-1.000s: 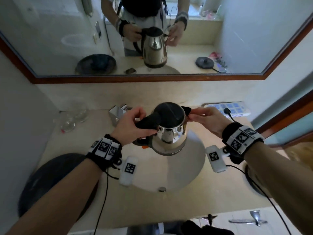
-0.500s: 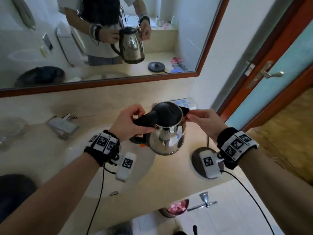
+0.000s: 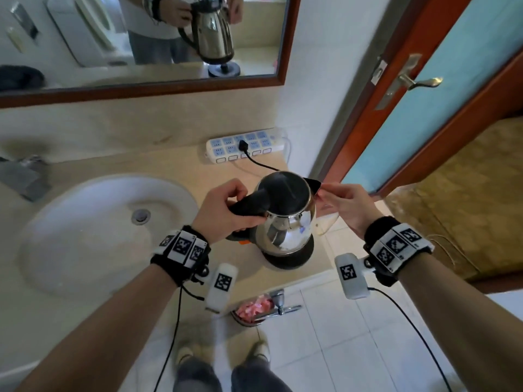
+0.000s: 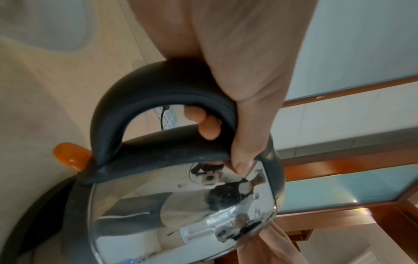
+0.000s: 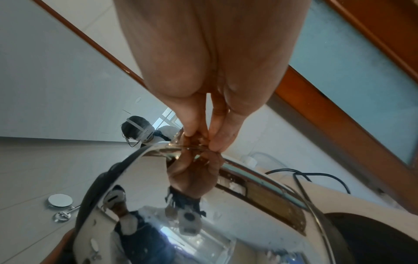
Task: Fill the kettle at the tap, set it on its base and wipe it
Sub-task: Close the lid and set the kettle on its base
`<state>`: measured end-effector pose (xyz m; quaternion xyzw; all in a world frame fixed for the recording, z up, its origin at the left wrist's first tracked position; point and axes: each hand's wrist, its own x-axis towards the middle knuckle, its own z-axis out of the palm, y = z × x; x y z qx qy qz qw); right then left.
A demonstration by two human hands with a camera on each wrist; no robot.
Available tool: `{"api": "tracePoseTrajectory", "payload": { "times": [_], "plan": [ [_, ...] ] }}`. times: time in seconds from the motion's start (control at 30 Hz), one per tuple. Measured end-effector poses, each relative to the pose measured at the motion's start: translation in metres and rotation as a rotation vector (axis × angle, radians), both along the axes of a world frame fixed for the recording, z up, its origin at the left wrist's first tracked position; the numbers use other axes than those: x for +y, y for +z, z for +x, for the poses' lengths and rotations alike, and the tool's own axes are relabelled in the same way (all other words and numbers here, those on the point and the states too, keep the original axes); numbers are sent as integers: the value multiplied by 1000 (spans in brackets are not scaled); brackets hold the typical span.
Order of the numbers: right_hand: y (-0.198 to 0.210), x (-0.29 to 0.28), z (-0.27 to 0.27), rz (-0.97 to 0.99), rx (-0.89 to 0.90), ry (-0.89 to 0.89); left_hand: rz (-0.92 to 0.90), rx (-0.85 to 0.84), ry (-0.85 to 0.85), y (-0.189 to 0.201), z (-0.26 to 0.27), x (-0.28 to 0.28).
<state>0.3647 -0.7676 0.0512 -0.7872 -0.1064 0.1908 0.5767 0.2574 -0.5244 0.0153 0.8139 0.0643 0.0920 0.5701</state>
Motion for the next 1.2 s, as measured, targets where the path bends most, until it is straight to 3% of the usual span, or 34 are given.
{"api": "tracePoseTrajectory", "payload": {
  "times": [0.4,0.6,0.77,0.9,1.2],
  "plan": [
    [-57,-29,18,-3,74,8,-35,56,27,-40,-2,-37],
    [-57,-27,19,7,90,15,-31,25,12,-41,-2,-41],
    [-63,-35,18,59,120,21,-149,100,-22,-46,-9,-49],
    [-69,-46,9,151,156,10,-104,103,-22,-46,-18,-58],
    [-63,-53,5,67,204,-36,-23,34,-9,-46,-21,-71]
  ]
}}
